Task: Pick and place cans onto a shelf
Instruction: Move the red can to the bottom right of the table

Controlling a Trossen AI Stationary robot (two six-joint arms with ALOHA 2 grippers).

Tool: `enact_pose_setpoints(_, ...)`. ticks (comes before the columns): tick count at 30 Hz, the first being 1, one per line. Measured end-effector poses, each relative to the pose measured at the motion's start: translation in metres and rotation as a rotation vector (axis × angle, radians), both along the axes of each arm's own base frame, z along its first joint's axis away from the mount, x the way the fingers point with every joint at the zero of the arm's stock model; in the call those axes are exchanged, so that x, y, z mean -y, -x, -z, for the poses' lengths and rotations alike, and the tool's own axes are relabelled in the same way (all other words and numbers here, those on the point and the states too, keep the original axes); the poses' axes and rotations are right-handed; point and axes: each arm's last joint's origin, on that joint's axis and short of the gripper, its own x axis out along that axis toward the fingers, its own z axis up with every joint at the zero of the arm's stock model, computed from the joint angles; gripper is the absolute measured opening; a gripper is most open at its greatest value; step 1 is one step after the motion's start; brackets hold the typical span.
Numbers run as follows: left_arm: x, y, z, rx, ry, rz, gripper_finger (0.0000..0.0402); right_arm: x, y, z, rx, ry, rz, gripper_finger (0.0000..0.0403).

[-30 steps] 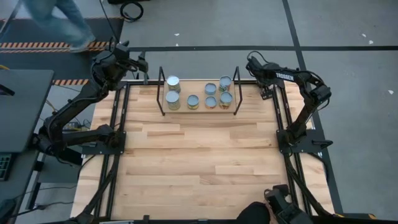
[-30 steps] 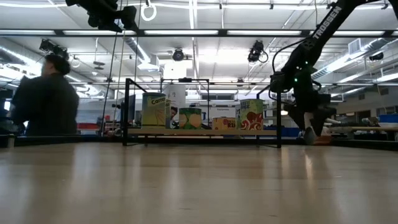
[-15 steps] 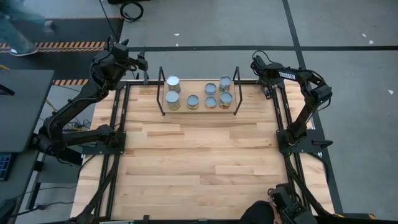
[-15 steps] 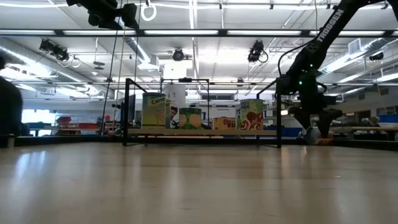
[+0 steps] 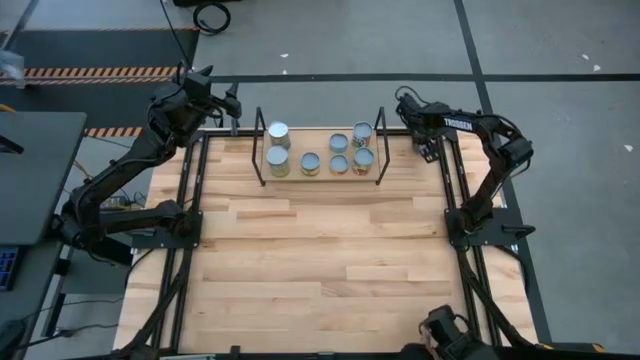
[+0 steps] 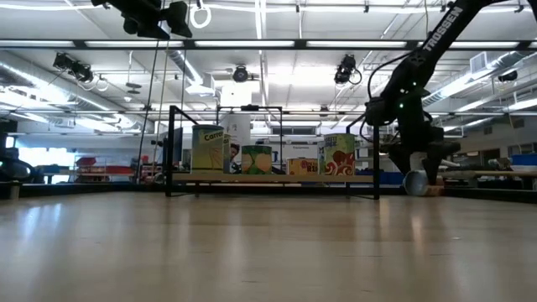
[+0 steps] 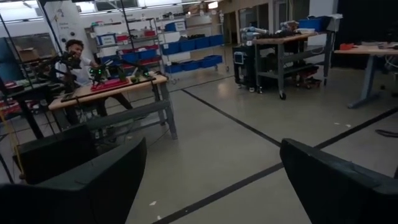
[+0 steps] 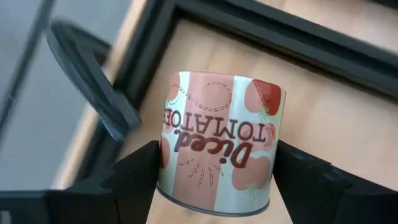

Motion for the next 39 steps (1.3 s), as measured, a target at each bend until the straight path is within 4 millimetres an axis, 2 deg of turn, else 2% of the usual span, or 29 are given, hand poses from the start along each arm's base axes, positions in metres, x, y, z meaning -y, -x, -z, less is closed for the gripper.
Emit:
enact_pose_setpoints(5, 0.0, -0.001, 0.0, -0.003, 0.0, 0.003, 0.0376, -0.021, 0.005, -0.013, -0.059, -0.117, -0.125, 0.0293)
enact_pose_setpoints(9, 0.0, -0.001, 0.002, -0.014, 0.012, 0.003, 0.0376, -0.031, 0.012, -0.033, -0.104, -0.129, -0.273, 0.0293)
enact_pose_setpoints(14, 0.001, 0.0, 0.005, -0.038, 0.037, 0.003, 0.0376, -0.048, 0.019, -0.063, -0.072, -0.113, -0.52, 0.0293)
enact_pose_setpoints(18, 0.001, 0.0, 0.007, -0.053, 0.052, 0.003, 0.0376, -0.076, 0.018, -0.082, -0.047, -0.153, -0.746, 0.0293)
enact_pose_setpoints(23, 0.005, 0.0, 0.004, -0.042, 0.041, 0.015, 0.0376, -0.128, 0.004, -0.095, 0.035, -0.321, -1.02, 0.0293)
enact_pose_setpoints(26, 0.008, 0.0, 0.003, -0.04, 0.037, 0.027, 0.0376, -0.161, -0.012, -0.095, 0.145, -0.482, -1.229, 0.0293)
enact_pose_setpoints(31, 0.012, -0.004, 0.003, -0.039, 0.037, 0.053, 0.0376, -0.218, -0.052, -0.084, 0.317, -0.696, -1.529, 0.0293)
enact_pose_setpoints(35, 0.016, -0.009, 0.003, -0.04, 0.037, 0.086, 0.0376, -0.258, -0.08, -0.062, 0.351, -0.858, -1.691, 0.0293)
enact_pose_setpoints(39, 0.023, -0.014, 0.003, -0.041, 0.035, 0.128, 0.0376, -0.281, -0.104, -0.028, 0.374, -1.028, -1.753, 0.0293)
